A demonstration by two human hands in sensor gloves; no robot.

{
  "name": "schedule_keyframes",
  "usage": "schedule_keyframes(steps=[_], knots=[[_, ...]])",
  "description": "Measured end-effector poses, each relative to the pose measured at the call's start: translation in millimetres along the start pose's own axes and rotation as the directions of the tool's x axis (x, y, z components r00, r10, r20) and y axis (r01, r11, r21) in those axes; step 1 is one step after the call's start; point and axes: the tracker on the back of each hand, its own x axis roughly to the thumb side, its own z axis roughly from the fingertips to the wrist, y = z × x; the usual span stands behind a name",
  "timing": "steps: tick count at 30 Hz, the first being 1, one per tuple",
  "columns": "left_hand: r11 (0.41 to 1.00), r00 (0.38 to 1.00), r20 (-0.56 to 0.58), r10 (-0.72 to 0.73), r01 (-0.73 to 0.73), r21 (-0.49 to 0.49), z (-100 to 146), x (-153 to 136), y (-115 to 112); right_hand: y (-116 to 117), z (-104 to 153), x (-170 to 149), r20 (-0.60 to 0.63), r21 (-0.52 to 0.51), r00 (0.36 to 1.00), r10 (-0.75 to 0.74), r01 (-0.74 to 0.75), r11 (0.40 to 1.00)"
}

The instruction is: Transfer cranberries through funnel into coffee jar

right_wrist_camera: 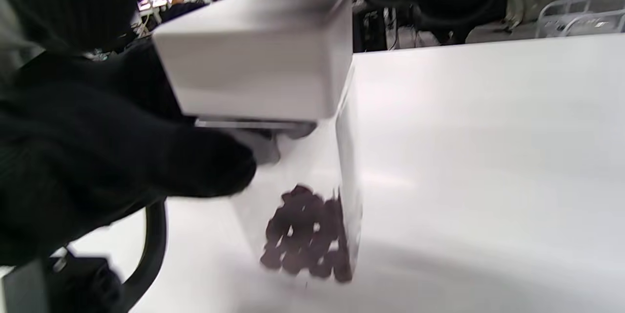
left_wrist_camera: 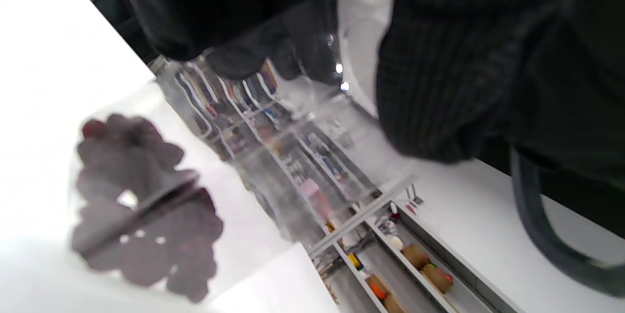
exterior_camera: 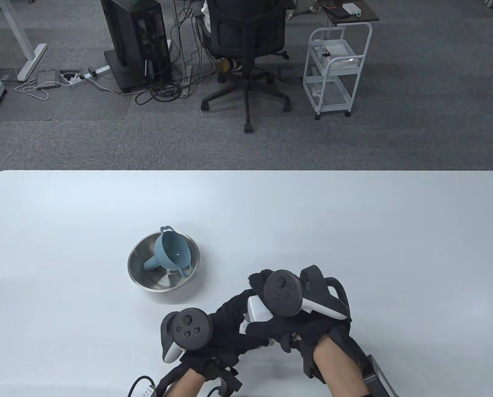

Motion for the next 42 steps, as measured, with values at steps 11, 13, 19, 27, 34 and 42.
schedule_keyframes(steps=[11,13,19,27,34,42], knots=[[0.998,1.000,0.002,-0.025,0.025,0.053,1,3,3,-2,-4,11,-0.098,-0.195,0.972,0.215,-0.231,0.953],[0.997,0.999,-0.001,-0.034,0.034,0.065,1,4,2,-2,-5,14,-0.146,-0.225,0.958,0.248,-0.276,0.934],[0.990,0.996,-0.010,-0.092,0.093,0.110,2,7,0,4,-13,25,-0.355,-0.224,0.865,0.355,-0.448,0.865],[0.997,0.999,-0.014,-0.048,0.049,0.063,1,0,1,-5,-2,15,-0.165,-0.172,0.975,0.151,-0.179,0.969],[0.998,1.000,0.007,-0.019,0.018,0.052,1,0,1,0,1,4,-0.047,-0.015,0.998,0.049,-0.050,0.999],[0.995,0.996,-0.011,-0.089,0.089,0.041,0,1,-3,4,-11,7,-0.151,-0.083,0.973,0.174,-0.188,0.979]])
